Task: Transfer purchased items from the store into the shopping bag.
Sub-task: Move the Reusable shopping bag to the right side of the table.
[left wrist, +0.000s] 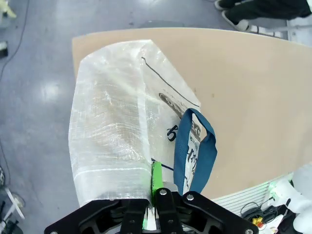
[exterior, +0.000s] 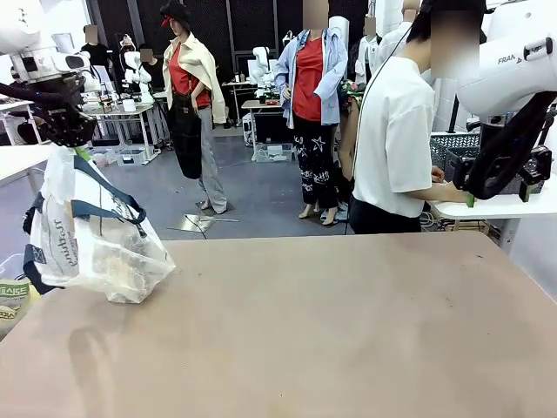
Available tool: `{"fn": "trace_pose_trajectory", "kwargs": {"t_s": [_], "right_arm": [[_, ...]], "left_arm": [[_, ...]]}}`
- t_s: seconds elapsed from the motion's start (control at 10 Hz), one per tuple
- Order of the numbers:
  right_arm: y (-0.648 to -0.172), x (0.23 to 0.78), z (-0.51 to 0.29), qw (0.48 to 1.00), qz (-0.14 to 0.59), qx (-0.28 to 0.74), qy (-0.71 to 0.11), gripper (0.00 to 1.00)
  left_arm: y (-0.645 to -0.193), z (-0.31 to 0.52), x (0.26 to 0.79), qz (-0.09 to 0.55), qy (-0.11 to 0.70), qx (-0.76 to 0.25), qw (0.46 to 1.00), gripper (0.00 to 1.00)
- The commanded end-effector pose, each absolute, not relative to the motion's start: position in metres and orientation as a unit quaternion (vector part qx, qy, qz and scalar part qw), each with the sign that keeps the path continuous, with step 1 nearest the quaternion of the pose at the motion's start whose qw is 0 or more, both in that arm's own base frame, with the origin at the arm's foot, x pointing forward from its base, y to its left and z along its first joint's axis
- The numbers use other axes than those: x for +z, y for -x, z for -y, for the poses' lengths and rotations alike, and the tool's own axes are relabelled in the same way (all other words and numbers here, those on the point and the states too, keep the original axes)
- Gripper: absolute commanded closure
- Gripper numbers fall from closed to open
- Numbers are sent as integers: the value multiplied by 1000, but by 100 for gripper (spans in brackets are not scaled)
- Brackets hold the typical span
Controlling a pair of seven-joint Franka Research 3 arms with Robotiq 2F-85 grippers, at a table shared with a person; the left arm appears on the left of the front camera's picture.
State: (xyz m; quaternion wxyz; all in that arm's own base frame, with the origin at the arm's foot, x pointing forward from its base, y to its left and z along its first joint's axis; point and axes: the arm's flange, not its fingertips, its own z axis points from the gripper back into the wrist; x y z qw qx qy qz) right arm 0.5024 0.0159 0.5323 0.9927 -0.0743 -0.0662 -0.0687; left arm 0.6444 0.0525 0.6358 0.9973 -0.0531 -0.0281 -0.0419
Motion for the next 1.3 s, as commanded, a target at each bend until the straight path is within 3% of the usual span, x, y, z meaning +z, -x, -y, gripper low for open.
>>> {"fn": "trace_pose_trajectory", "kwargs": {"t_s": [0.0,0.2,0.5,0.7,1.0,1.2], "right_arm": [[-502,532,-16,992,65,-65,85,0],[-502,532,-16,992,65,-65,85,0],[-502,532,-16,992,65,-65,85,0],[-502,532,-16,992,65,-65,85,0],[-502,532,-16,992,65,-65,85,0],[-502,532,-16,992,65,-65,85,0]], "left_arm": [[-677,-53,657,-1,34,-10,999,100],[-710,-32,624,-31,24,-7,999,100],[-727,-11,609,-46,1,-16,999,41],[-724,-9,617,-13,9,-10,1000,2],[-715,-3,641,80,41,-2,996,0],[-705,14,646,109,48,-37,992,0]]}}
